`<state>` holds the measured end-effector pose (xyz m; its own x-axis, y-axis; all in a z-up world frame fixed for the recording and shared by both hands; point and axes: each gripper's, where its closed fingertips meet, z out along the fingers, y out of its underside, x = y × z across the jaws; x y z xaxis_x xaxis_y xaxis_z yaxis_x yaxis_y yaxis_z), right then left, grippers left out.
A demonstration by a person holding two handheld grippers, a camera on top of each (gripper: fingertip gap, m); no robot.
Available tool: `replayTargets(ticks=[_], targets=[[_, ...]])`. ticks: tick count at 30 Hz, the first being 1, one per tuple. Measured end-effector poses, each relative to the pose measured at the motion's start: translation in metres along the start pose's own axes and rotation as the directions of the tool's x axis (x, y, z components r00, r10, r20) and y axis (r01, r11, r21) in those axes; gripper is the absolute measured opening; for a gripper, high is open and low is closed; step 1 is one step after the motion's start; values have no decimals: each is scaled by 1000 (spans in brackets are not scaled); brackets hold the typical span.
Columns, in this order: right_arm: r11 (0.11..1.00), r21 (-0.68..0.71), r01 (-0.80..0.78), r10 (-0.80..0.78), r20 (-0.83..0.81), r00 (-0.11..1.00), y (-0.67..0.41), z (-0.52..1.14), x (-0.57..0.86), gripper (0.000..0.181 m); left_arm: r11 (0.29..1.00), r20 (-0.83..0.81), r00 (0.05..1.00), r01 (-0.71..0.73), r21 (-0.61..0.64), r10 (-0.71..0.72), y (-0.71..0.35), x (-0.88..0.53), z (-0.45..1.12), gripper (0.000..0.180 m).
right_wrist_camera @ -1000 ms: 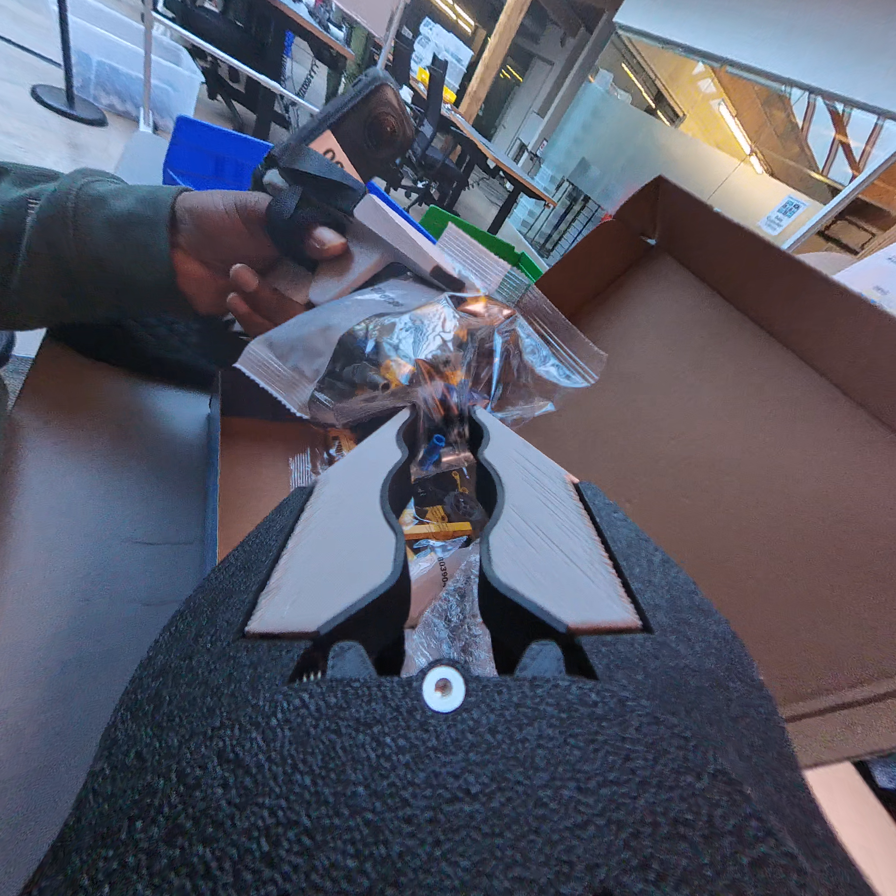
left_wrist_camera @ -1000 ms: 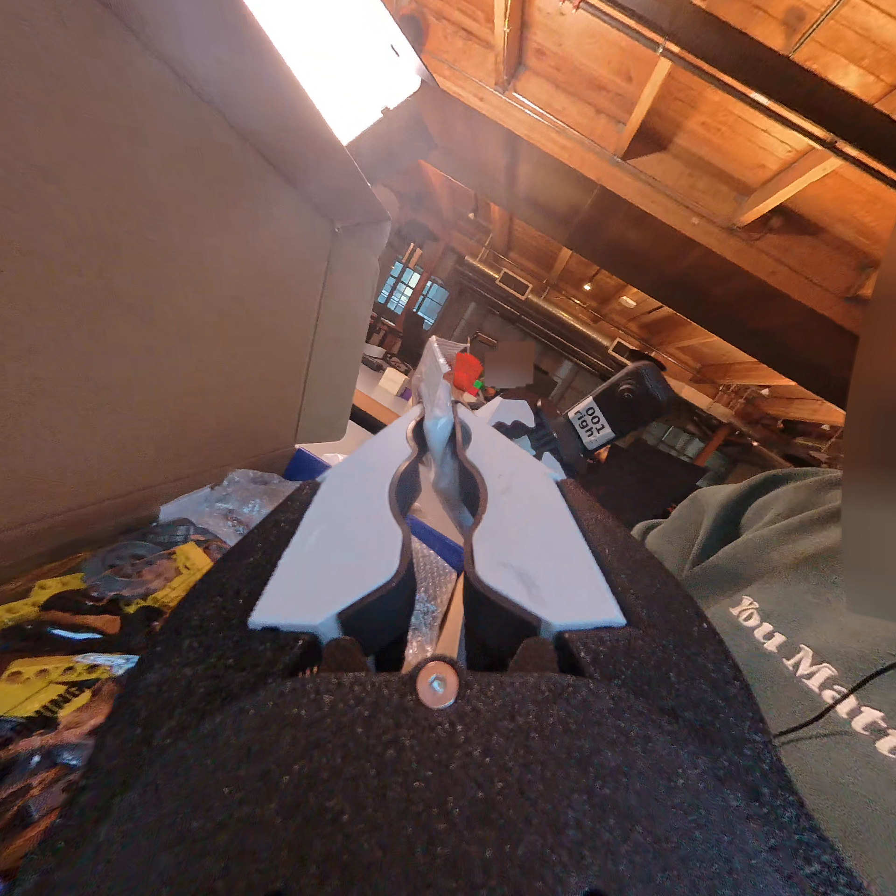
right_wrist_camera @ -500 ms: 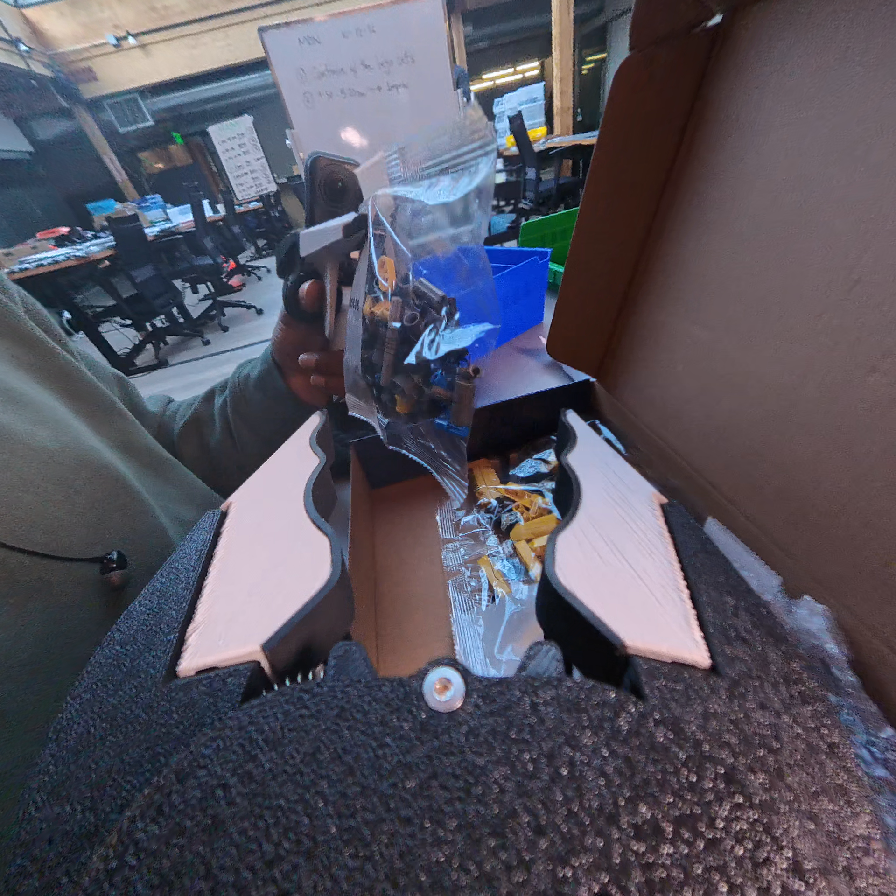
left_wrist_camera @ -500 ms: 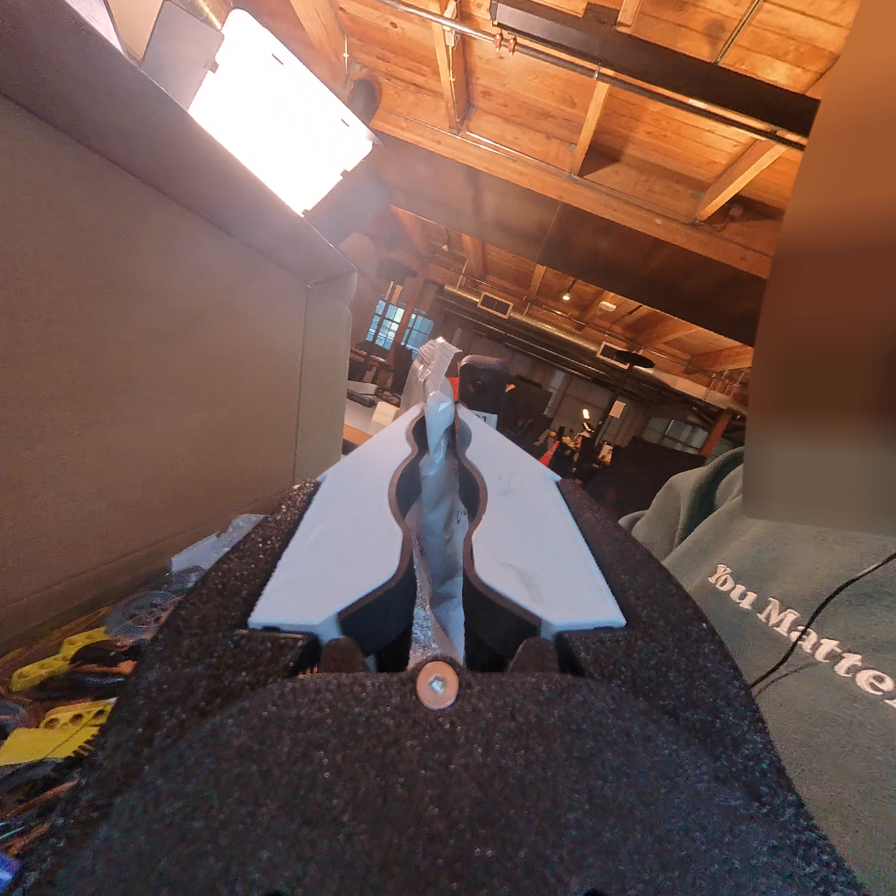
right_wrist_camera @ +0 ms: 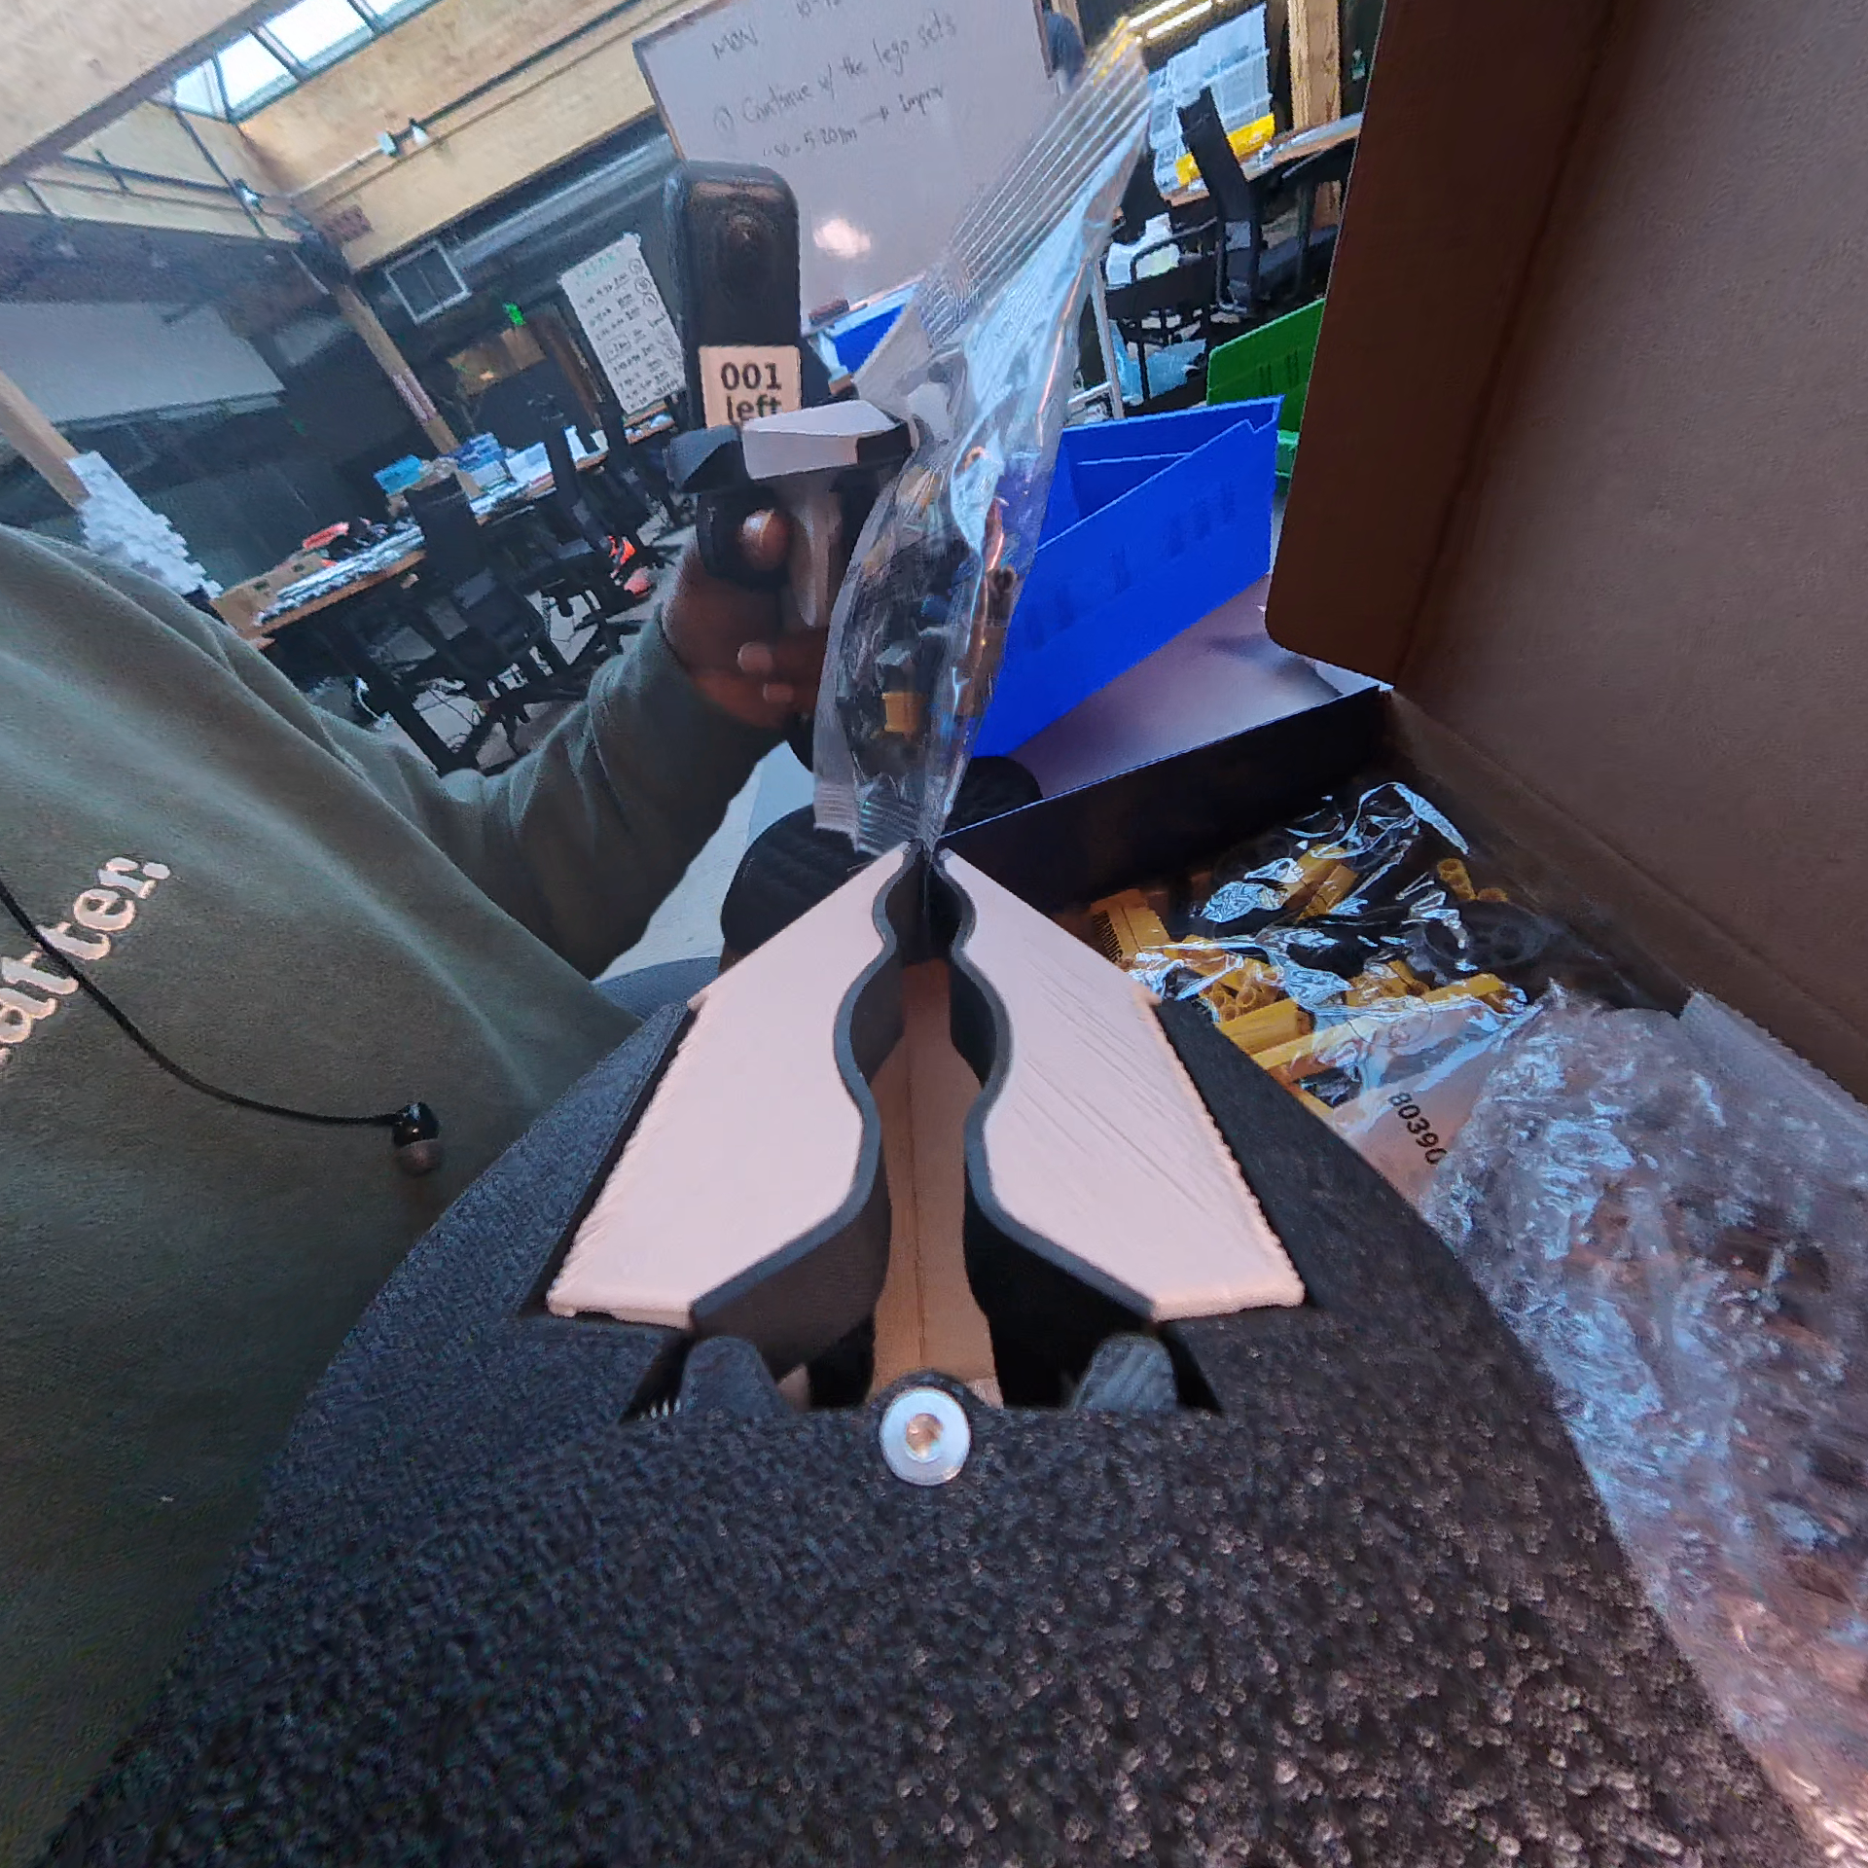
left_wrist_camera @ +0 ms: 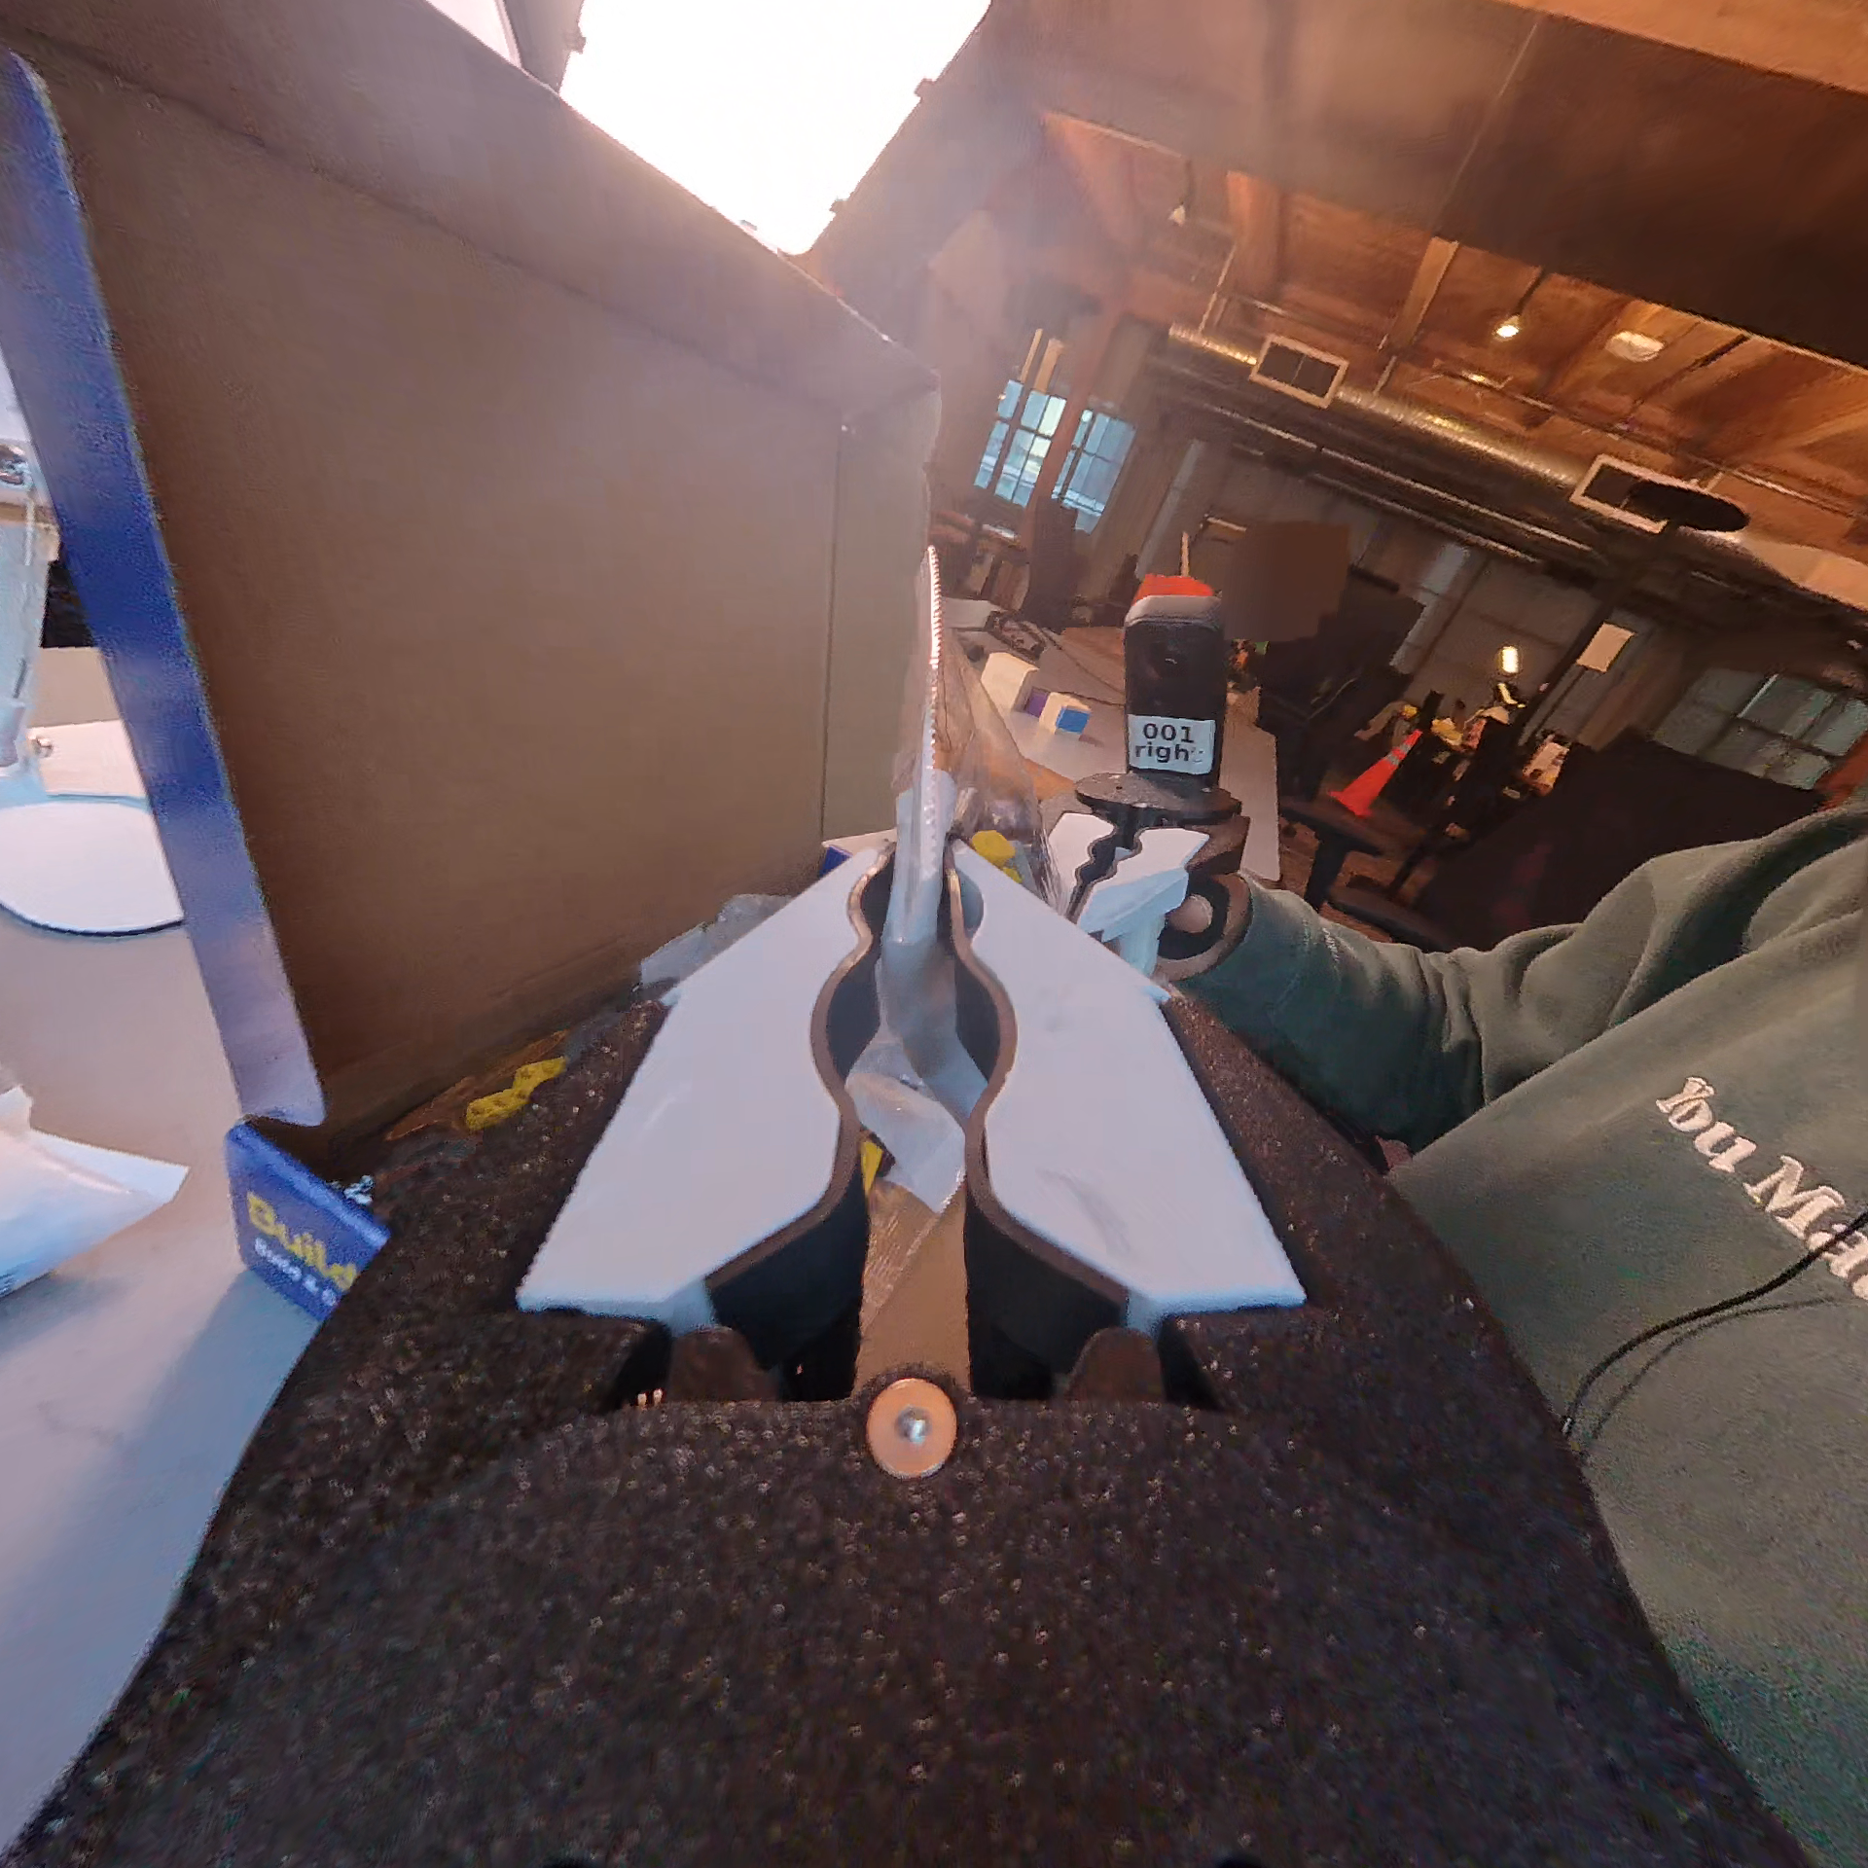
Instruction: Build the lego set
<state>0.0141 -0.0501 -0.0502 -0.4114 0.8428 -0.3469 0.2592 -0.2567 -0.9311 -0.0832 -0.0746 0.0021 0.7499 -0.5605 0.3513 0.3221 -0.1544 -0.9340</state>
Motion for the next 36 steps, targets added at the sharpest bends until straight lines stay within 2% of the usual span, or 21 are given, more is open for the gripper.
replayTargets(ticks=[4, 7, 10, 13, 16, 21, 22, 23, 24, 26, 29, 32, 36], targets=[[998, -49, 37, -40, -74, 996, 8, -2, 13, 0, 999, 79, 997, 14, -39, -11, -16, -18, -17, 7], [996, -71, 62, -69, -101, 992, 12, -11, 16, 0, 996, 184, 982, -16, -93, 33, -32, -38, -41, 7], [999, -9, 34, -35, -62, 997, 2, -24, 6, 0, 988, 292, 954, -20, -153, 64, -50, -67, -74, 7], [998, -6, 63, -63, -113, 992, -3, -38, 7, 0, 972, 354, 933, 26, -234, 61, -56, -95, -100, 7], [995, -15, 98, -99, -159, 982, -4, -50, 8, 0, 922, 358, 933, 100, -375, 45, -39, -117, -109, 7], [997, -5, 70, -70, -199, 977, 0, -62, 13, 0, 758, 258, 966, 167, -630, 1, 7, -133, -98, 8], [998, -6, 65, -65, -207, 976, 1, -64, 14, 1, 725, 270, 962, 167, -669, 28, 14, -145, -96, 11], [998, -6, 61, -61, -215, 975, 2, -64, 16, 1, 698, 307, 947, 158, -698, 93, 18, -164, -96, 21], [998, -6, 60, -60, -219, 974, 2, -65, 16, 1, 673, 348, 919, 139, -726, 187, 19, -186, -96, 33], [998, -13, 68, -70, -230, 971, 2, -65, 16, 2, 643, 390, 841, 66, -763, 376, 8, -217, -94, 42], [992, -69, 109, -124, -273, 954, 7, -69, 19, 4, 678, 378, 759, -110, -727, 529, -24, -212, -66, 40], [979, -146, 141, -182, -331, 926, 18, -76, 27, 7, 690, 312, 735, -282, -667, 602, -40, -171, -35, 36], [947, -271, 173, -278, -421, 864, 33, -85, 48, 16, 695, 96, 826, -398, -599, 555, -8, -87, 3, 32]])
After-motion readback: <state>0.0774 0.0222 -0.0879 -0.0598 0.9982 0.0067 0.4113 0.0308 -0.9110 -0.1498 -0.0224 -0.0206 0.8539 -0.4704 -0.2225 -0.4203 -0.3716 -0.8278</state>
